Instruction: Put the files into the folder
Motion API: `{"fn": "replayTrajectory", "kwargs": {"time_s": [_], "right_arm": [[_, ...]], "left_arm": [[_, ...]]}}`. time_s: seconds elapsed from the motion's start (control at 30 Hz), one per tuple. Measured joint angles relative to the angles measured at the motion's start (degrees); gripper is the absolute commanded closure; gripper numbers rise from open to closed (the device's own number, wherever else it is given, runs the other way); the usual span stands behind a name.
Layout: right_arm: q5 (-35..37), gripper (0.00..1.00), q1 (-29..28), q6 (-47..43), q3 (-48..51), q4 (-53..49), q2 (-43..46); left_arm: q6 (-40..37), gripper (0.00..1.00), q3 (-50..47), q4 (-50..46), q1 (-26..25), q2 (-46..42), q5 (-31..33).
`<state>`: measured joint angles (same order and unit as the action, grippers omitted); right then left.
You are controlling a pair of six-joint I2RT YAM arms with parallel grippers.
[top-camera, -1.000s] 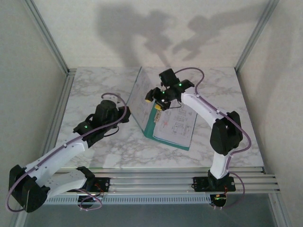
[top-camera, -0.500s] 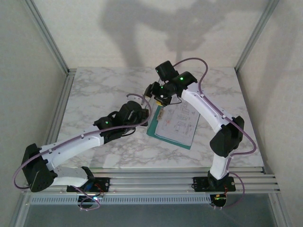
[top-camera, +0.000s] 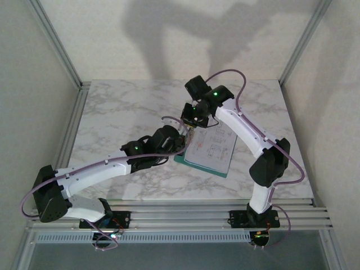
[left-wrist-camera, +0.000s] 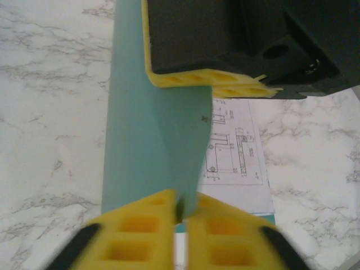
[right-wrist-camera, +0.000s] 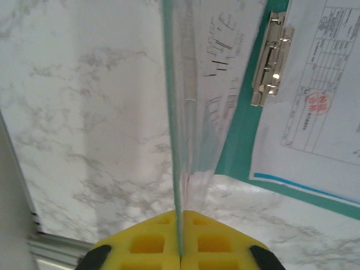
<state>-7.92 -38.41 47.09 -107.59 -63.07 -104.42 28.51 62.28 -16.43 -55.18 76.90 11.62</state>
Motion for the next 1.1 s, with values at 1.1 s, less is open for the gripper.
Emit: {"fn": "replayTrajectory", "kwargs": {"time_s": [1.1], "right_arm": [[-26.73, 0.96, 7.54, -23.02, 37.27, 27.23, 14.8]], "left_arm": [[22.16, 0.29, -13.51, -2.73, 20.28, -16.11, -6.19]]}}
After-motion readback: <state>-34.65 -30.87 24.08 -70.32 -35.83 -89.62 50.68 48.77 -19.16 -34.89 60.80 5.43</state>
